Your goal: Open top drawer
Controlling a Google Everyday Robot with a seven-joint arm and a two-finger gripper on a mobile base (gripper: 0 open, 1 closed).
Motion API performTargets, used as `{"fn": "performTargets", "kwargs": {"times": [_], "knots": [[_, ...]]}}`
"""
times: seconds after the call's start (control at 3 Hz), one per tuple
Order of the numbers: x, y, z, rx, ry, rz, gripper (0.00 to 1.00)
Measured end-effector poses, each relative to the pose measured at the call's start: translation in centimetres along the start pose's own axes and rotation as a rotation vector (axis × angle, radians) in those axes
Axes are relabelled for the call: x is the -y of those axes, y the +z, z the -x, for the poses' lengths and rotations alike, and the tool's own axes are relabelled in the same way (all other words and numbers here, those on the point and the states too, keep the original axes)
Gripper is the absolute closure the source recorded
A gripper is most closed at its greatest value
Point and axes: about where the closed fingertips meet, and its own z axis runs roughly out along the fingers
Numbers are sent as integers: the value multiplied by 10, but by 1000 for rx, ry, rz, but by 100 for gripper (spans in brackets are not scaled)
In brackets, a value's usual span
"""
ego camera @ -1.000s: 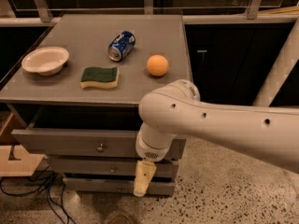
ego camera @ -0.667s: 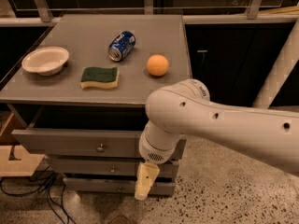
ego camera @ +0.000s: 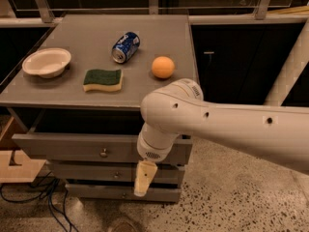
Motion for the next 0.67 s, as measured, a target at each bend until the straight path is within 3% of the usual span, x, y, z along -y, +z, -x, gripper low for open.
{"fn": "performTargets", "kwargs": {"times": [0.67], "knots": [[32, 27, 14, -37, -38, -20, 0]]}}
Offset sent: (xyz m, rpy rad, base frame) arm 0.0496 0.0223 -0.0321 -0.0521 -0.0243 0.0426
